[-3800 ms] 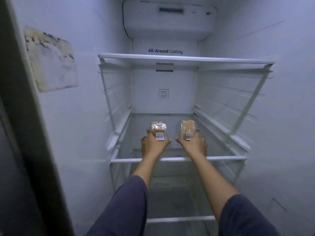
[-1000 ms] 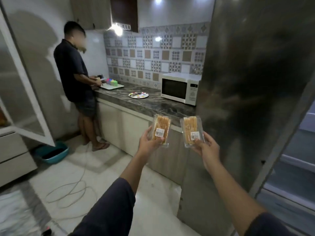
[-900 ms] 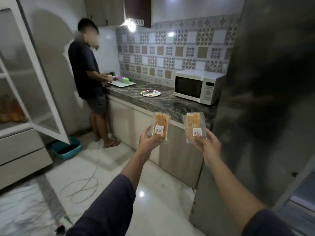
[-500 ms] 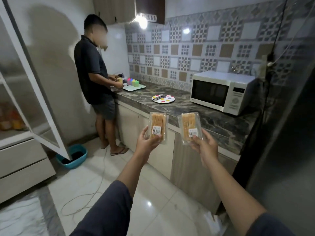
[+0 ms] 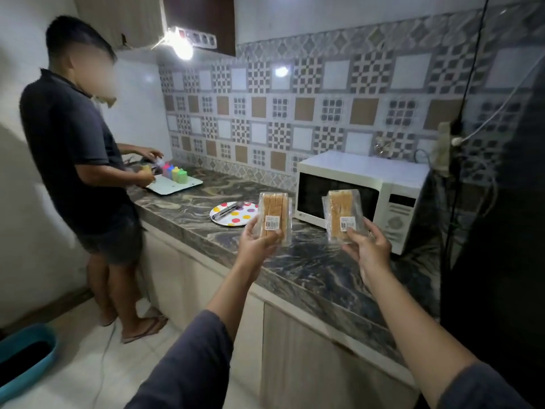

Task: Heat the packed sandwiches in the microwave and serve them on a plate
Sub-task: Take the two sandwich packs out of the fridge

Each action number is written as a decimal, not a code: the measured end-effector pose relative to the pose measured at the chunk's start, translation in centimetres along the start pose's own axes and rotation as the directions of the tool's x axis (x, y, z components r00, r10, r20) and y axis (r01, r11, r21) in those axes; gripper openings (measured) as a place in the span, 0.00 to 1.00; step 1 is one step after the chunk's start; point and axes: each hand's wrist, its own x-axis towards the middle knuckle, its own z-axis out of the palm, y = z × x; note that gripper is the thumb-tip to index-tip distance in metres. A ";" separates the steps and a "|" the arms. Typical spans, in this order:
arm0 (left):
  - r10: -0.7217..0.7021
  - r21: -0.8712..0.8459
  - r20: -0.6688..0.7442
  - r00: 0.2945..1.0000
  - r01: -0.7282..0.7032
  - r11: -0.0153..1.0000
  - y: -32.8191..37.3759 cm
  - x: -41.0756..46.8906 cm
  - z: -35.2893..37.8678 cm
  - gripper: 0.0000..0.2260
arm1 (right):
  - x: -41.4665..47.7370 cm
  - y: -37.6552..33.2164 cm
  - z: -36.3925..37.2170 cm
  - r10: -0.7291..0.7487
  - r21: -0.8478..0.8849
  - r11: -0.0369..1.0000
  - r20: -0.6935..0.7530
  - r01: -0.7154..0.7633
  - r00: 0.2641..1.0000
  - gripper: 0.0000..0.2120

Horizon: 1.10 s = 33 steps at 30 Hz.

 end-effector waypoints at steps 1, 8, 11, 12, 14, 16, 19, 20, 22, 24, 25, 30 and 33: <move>-0.009 0.000 0.022 1.000 0.009 1.000 -0.5 2.4 0.9 0.31 | 2.0 0.0 0.0 -0.021 -0.018 1.000 -0.022 0.021 1.000 0.23; -0.073 0.026 0.289 0.955 0.068 0.997 -4.0 25.7 12.7 0.31 | 21.0 -3.3 0.9 -0.230 -0.059 0.973 -0.236 0.223 0.944 0.24; -0.033 0.055 0.336 0.941 0.015 0.998 -4.3 27.6 15.1 0.29 | 23.6 -4.1 0.3 -0.240 -0.057 0.971 -0.243 0.233 0.940 0.24; -0.037 0.057 0.328 0.944 0.019 0.998 -4.2 27.8 15.5 0.29 | 23.8 -4.2 0.3 -0.230 -0.049 0.973 -0.241 0.225 0.943 0.24; -0.051 0.063 0.318 0.947 0.032 0.997 -4.0 29.4 16.4 0.30 | 25.4 -4.1 0.6 -0.201 -0.053 0.980 -0.254 0.194 0.946 0.23; -0.072 0.104 0.348 0.935 0.038 0.994 -3.6 34.1 19.1 0.29 | 29.5 -5.1 1.5 -0.189 -0.068 0.982 -0.300 0.177 0.935 0.23; -0.118 0.184 0.345 0.931 0.056 0.981 -3.4 39.9 22.1 0.28 | 34.4 -5.5 2.3 -0.167 -0.139 0.982 -0.331 0.127 0.929 0.21; -0.145 0.210 0.346 0.927 0.074 0.975 -3.5 41.3 22.7 0.29 | 35.6 -5.3 2.6 -0.159 -0.168 0.980 -0.334 0.107 0.929 0.20; -0.190 0.266 0.352 0.917 0.096 0.959 -4.3 43.5 23.2 0.32 | 37.6 -4.7 3.0 -0.141 -0.193 0.978 -0.342 0.077 0.929 0.19; -0.227 0.321 0.349 0.909 0.111 0.940 -5.0 45.2 23.6 0.33 | 39.4 -4.5 3.3 -0.138 -0.229 0.972 -0.369 0.054 0.919 0.18; -0.234 0.344 0.346 0.909 0.109 0.933 -5.5 46.0 23.8 0.33 | 40.1 -4.5 3.5 -0.144 -0.269 0.962 -0.385 0.038 0.911 0.18; -0.149 0.583 0.351 0.924 -0.091 0.807 -6.1 48.9 24.4 0.34 | 42.6 -4.4 4.1 -0.324 -0.638 0.770 -0.398 -0.005 0.859 0.16; -0.122 0.684 0.376 0.919 -0.186 0.705 -5.8 50.0 24.4 0.34 | 43.4 -4.5 4.1 -0.371 -0.762 0.645 -0.371 -0.051 0.851 0.16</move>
